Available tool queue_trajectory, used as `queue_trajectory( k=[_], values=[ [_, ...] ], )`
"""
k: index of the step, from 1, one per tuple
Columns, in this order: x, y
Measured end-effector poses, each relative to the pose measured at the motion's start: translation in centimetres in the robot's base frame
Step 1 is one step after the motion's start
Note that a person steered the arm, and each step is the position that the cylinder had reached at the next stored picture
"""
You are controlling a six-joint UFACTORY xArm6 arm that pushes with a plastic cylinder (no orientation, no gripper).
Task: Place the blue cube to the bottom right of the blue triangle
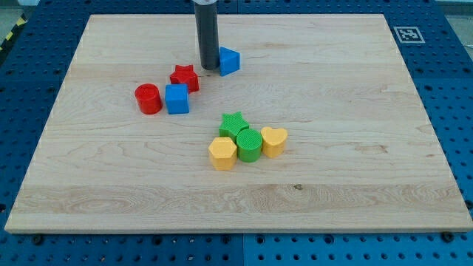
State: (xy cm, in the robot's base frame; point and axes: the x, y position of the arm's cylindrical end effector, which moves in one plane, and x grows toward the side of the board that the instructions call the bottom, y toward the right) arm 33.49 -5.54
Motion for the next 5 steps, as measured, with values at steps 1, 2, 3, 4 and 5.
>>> queue_trajectory(
  k=[1,2,3,4,5],
  values=[
    [0.0,-4.7],
    [1.1,-8.7],
    [5.1,-8.9],
    [6.9,-12.1],
    [9.3,-16.7]
  ],
)
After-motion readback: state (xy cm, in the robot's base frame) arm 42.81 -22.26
